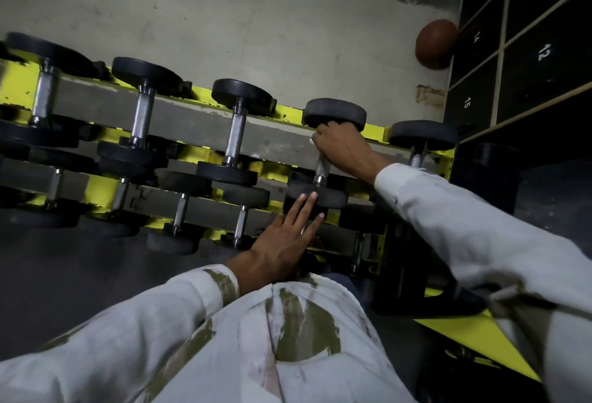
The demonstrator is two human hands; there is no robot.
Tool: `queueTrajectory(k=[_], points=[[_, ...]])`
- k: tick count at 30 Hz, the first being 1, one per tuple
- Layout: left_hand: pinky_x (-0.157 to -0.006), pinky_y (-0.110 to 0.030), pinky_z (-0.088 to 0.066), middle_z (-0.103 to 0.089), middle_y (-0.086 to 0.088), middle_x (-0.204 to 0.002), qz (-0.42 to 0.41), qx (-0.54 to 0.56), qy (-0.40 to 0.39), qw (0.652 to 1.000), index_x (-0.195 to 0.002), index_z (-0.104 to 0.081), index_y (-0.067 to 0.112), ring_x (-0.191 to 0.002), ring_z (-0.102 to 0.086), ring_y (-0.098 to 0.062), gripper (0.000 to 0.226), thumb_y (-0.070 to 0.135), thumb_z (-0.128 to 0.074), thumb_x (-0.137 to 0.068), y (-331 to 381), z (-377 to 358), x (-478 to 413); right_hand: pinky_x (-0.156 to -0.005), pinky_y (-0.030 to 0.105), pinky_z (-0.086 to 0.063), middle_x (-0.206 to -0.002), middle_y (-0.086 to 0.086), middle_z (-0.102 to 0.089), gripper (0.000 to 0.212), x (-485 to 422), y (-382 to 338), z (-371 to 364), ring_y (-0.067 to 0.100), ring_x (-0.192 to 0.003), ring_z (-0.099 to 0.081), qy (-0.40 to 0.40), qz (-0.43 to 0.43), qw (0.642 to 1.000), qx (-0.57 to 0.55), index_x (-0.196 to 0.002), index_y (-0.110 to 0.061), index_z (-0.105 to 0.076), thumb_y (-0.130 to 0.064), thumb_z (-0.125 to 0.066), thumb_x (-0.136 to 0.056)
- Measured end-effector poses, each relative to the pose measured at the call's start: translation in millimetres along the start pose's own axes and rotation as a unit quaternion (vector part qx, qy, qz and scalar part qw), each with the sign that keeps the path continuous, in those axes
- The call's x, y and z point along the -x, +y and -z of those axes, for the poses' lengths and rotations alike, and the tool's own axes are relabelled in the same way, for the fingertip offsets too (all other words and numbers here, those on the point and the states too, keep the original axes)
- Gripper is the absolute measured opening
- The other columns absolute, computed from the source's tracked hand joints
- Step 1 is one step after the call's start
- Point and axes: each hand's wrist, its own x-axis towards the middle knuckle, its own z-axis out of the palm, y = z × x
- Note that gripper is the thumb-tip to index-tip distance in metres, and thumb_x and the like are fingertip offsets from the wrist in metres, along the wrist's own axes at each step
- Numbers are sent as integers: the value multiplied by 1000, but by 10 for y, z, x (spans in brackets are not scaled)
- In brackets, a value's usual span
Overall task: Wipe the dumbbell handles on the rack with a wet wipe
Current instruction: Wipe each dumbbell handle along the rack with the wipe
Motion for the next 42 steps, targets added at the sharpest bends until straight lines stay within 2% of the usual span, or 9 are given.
queueTrajectory(k=[7, 13, 21, 24, 28, 34, 36, 38, 42], points=[[-118, -52, -34, 43, -22, -157, -2, 9, 7, 1000, -162, 16, 13, -152, 29, -40, 107, 30, -66, -95, 3, -19, -11, -86, 40, -47, -127, 11, -63, 28, -293, -385, 264, 29, -122, -51, -255, 103, 961, 14, -125, -10, -65, -16, -56, -98], [-118, -55, -32, 47, -24, -153, -2, -2, 28, 1000, -162, 15, 12, -151, 28, -43, 105, 22, -63, -93, 22, -58, -7, -105, 40, -42, -129, 8, -66, 26, -430, -284, 316, 30, -120, -60, -245, 105, 959, 99, -121, -16, -65, -17, -53, -99], [-118, -55, -32, 37, -22, -161, -11, 12, 28, 999, -163, 12, 11, -154, 23, -39, 104, 25, -63, -93, -53, -63, 4, -75, 33, -52, -98, 9, -67, 15, -349, -398, 293, 31, -82, -64, -357, 61, 928, -91, -89, -14, -66, -21, -53, -92], [-119, -54, -32, 37, -19, -162, -15, 21, 33, 999, -163, 12, 12, -155, 23, -36, 108, 27, -66, -90, -93, -92, 9, -79, 33, -51, -97, 6, -69, 14, -232, -336, 266, 28, -86, -65, -300, 103, 944, -89, -87, -16, -67, -22, -57, -95], [-120, -54, -30, 38, -18, -161, -25, 22, 33, 999, -163, 13, 11, -155, 23, -35, 109, 32, -66, -91, -131, -97, 5, -86, 37, -43, -102, 4, -69, 18, 50, -335, 49, 25, -96, -59, -82, 156, 983, -46, -103, -17, -72, -24, -58, -97], [-120, -53, -30, 39, -14, -162, -46, 22, 44, 998, -162, 14, 11, -155, 24, -31, 109, 38, -65, -93, -249, -121, 4, -70, 42, -53, -116, 8, -47, 28, 370, -193, -309, 26, -95, -55, 43, -23, 979, -198, -112, -14, -58, -34, -45, -98], [-120, -52, -30, 39, -15, -162, -54, 18, 40, 998, -162, 15, 10, -155, 23, -32, 112, 39, -67, -91, -261, -114, 3, -62, 35, -49, -109, 8, -48, 19, 326, -186, -349, 24, -83, -55, 115, -146, 947, -262, -113, -17, -56, -27, -52, -98], [-121, -51, -29, 40, -15, -162, -61, 18, 34, 997, -162, 16, 11, -155, 24, -32, 111, 37, -66, -91, -260, -99, 13, -62, 32, -44, -102, 8, -55, 18, 226, -266, -318, 24, -80, -55, 177, -302, 869, -348, -111, -17, -62, -17, -58, -93], [-121, -52, -30, 41, -15, -161, -64, 23, 41, 997, -162, 14, 12, -155, 24, -32, 111, 39, -67, -92, -268, -99, 20, -68, 36, -54, -82, 5, -69, 6, -1, -363, -461, 25, -76, -63, 178, -550, 584, -570, -83, -14, -64, -13, -59, -83]])
